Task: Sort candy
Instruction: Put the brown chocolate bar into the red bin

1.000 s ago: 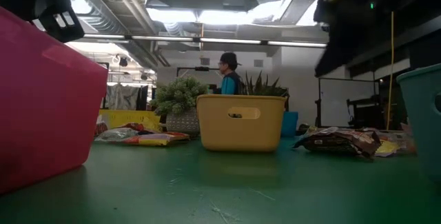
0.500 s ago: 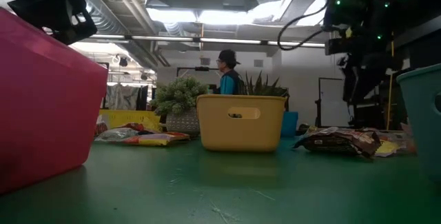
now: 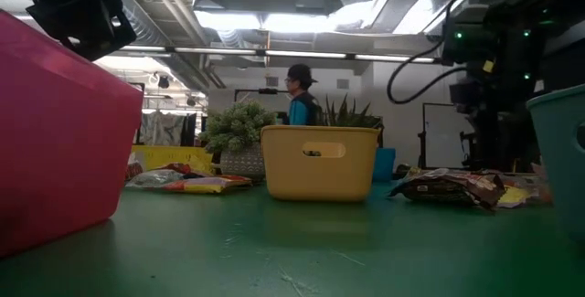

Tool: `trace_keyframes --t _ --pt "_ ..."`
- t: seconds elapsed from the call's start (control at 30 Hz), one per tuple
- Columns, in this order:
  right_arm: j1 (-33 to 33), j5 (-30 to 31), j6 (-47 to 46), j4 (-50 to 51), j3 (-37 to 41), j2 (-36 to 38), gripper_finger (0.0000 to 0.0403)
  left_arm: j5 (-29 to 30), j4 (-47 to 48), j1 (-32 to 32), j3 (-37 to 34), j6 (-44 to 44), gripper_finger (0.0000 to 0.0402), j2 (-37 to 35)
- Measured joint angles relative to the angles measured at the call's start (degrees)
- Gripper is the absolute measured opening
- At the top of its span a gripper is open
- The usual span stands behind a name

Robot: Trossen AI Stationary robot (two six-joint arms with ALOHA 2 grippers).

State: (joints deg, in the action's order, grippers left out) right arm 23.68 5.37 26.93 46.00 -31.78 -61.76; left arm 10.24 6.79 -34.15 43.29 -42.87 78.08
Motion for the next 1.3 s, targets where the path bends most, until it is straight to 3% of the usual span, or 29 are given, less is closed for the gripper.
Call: trace_keyframes --t 0.3,0.53,1.07,1.3 --pt "0.0 -0.5 0.6 -7.4 4.6 -0.6 0.0227 1.3 0.0 0.0 0.0 0.0 0.0155 0.0" --pt "0.0 -2.0 0.3 -7.3 4.4 -6.0 0.0221 2.8 -0.5 1.0 0.0 3.6 0.0155 0.0" --pt "0.0 -4.5 0.5 -6.5 4.2 -7.8 0.0094 3.2 -5.2 6.2 0.0 11.9 0.0155 0.0" --pt "0.0 -4.9 0.5 -3.9 1.7 -8.2 0.0073 7.5 -11.8 7.9 0.0 17.7 0.0155 0.0"
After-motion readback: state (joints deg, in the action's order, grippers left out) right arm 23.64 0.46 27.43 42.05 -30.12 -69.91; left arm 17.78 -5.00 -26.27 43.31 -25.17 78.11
